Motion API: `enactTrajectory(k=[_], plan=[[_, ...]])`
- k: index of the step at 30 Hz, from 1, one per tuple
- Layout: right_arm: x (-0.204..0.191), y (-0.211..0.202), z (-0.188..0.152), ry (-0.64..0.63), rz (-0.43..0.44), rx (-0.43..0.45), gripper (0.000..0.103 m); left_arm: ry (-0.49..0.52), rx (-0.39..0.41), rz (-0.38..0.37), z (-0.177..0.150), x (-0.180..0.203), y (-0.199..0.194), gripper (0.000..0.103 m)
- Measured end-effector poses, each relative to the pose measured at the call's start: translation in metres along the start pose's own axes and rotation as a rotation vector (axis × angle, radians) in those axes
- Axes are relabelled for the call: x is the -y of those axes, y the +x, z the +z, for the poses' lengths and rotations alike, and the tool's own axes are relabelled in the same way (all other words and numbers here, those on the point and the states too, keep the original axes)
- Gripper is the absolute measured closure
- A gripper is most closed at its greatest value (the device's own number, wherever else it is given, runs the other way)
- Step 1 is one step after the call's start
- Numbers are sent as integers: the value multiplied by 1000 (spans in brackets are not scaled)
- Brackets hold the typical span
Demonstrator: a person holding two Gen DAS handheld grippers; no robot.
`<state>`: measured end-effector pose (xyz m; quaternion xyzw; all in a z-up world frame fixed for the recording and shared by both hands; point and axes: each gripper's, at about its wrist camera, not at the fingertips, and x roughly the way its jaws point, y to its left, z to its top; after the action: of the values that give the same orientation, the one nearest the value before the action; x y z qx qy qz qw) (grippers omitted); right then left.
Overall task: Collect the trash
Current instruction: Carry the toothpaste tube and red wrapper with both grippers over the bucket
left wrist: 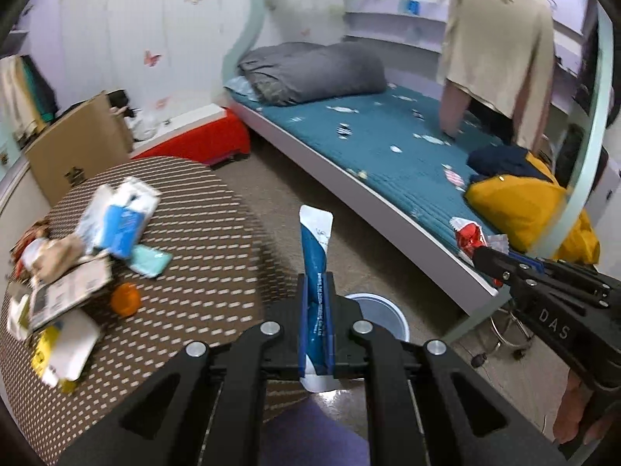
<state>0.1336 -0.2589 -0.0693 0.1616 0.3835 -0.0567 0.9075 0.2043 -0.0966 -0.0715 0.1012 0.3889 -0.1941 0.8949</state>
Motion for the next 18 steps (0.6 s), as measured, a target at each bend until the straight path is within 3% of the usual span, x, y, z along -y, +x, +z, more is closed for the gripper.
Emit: enactTrajectory(k=[18], plan=[[87, 37, 0, 160, -114, -101, 90, 165, -137, -127, 20, 90, 83, 96]])
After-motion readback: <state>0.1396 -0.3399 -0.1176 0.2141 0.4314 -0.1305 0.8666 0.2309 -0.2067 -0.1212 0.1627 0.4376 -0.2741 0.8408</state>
